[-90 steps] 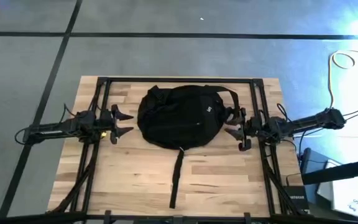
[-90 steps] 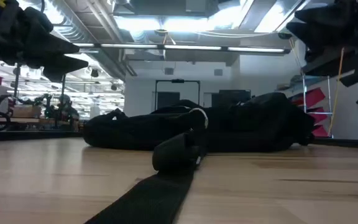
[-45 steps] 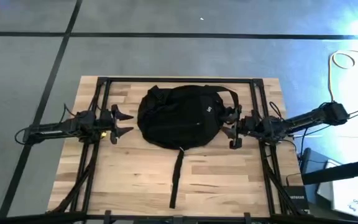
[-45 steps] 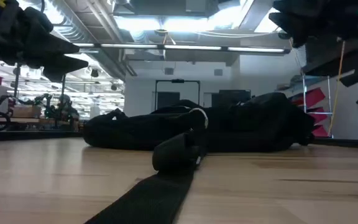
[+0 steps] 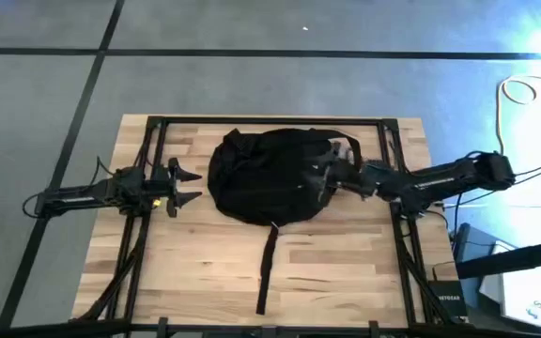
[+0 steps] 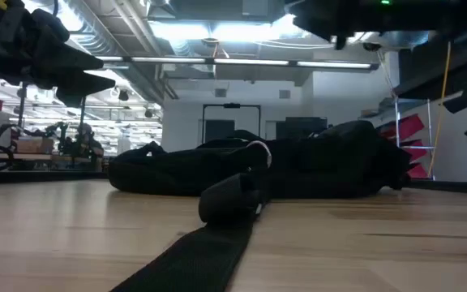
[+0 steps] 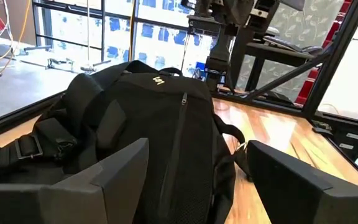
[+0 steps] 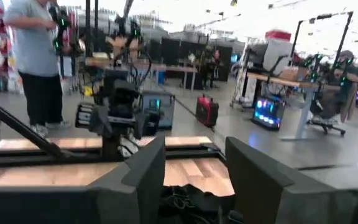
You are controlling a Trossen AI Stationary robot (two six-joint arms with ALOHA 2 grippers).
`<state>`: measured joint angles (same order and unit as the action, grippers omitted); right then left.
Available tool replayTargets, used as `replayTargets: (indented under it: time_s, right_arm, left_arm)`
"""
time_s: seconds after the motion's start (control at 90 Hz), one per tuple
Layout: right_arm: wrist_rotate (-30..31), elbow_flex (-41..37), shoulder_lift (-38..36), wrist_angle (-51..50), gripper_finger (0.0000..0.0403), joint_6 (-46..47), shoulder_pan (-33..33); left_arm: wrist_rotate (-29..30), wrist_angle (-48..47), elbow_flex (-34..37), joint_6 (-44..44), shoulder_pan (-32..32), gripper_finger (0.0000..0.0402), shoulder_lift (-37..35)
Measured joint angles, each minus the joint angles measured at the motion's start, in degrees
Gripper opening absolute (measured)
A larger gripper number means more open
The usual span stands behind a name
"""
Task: Unpack backpack
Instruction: Open the black backpack
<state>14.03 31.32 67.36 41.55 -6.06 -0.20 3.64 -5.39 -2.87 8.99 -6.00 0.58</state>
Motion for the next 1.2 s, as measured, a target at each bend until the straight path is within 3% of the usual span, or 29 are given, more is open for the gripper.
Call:
replayTargets:
  time_s: [0.322,0.756,0.978,1.2]
  right_arm:
    - [-2.47,17.30,14.98,-12.11,0.0152,-0.94,-3.39]
    - [-19.77,43.80,41.28,-25.73,0.0152,-0.23,-10.54]
    - [-20.10,54.79,53.99,-29.53,0.0152,-0.20,-10.75]
    - [-15.93,59.53,60.35,-34.45,0.0152,-0.39,-10.65]
  left_arm:
    - [0.00,-0.02,0.00,0.02,0.00,0.0258,0.00]
    - [-0.02,0.00,0.00,0.00,-0.02,0.0258,0.00]
    - [-0.02,0.00,0.00,0.00,0.00,0.0258,0.00]
    - [-0.02,0.00,0.00,0.00,-0.02,0.0258,0.00]
